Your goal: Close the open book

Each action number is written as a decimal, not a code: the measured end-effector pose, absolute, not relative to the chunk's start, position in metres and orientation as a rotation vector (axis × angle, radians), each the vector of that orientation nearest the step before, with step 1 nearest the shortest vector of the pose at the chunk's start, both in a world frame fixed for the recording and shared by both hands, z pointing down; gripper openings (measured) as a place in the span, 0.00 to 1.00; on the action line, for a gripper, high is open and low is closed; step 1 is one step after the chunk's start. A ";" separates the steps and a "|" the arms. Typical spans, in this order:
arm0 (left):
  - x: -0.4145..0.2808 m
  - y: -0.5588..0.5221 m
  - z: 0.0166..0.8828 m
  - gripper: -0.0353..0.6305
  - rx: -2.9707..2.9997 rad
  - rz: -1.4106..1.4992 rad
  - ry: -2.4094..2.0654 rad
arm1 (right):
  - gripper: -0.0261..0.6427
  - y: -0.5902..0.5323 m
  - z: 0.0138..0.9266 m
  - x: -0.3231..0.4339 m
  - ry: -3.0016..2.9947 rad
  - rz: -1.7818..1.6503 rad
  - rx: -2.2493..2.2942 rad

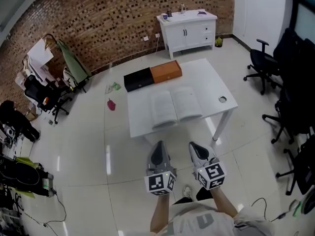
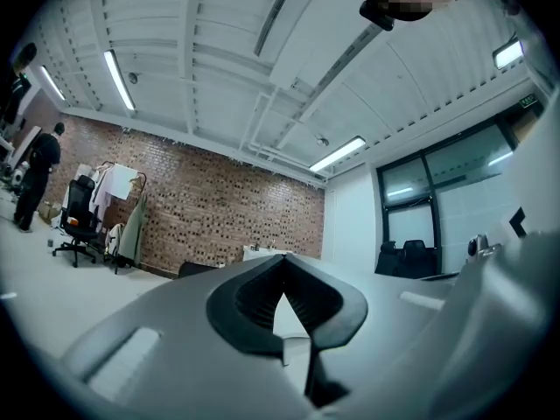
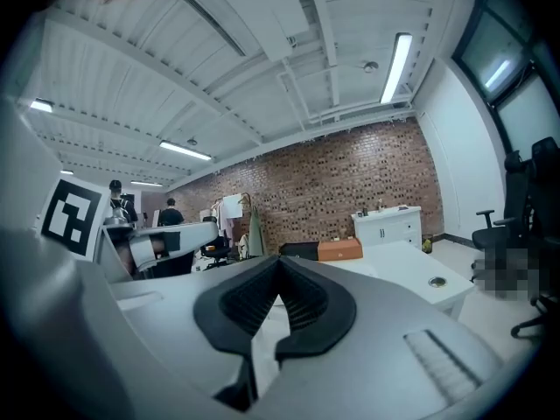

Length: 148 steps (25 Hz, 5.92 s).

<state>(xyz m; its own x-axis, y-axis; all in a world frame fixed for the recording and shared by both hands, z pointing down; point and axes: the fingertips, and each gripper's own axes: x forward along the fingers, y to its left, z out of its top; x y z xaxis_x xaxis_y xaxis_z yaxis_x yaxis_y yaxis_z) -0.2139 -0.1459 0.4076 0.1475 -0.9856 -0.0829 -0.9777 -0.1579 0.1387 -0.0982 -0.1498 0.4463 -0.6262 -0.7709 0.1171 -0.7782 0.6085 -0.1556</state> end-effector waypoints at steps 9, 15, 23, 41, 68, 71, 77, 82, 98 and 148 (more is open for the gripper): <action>-0.219 -0.246 0.426 0.07 2.292 -0.210 -1.999 | 0.04 -0.259 0.453 -0.116 -2.813 0.343 1.272; -0.214 -0.312 0.431 0.07 2.241 -0.208 -2.038 | 0.04 -0.327 0.456 -0.111 -2.827 0.322 1.215; -0.199 -0.370 0.422 0.07 2.243 -0.213 -2.048 | 0.04 -0.388 0.451 -0.106 -2.852 0.311 1.190; -0.232 -0.389 0.488 0.33 2.055 -0.332 -1.945 | 0.04 -0.398 0.456 -0.119 -2.814 0.253 1.219; -0.286 -0.376 0.690 0.35 0.927 -1.222 -1.414 | 0.04 -0.406 0.491 -0.098 -2.704 0.346 1.284; -0.298 -0.377 0.688 0.33 0.936 -1.286 -1.417 | 0.04 -0.408 0.492 -0.101 -2.704 0.341 1.272; -0.300 -0.378 0.691 0.25 0.955 -1.234 -1.435 | 0.04 -0.412 0.495 -0.106 -2.702 0.341 1.245; -0.299 -0.379 0.678 0.23 1.080 -1.111 -1.543 | 0.04 -0.411 0.500 -0.108 -2.696 0.354 1.230; -0.242 -0.393 0.588 0.20 1.708 -0.457 -1.963 | 0.04 -0.383 0.483 -0.090 -2.708 0.306 1.297; -0.171 -0.396 0.440 0.07 2.295 -0.156 -2.138 | 0.04 -0.378 0.450 -0.054 -2.876 0.365 1.297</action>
<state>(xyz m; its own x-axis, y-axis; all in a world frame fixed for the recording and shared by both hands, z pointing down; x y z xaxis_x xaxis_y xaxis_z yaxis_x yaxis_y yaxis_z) -0.1711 -0.3962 0.4398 0.0681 -0.9951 -0.0712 -0.9950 -0.0730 0.0688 -0.0537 -0.3781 0.4501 -0.6660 -0.7433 0.0630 -0.7355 0.6402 -0.2218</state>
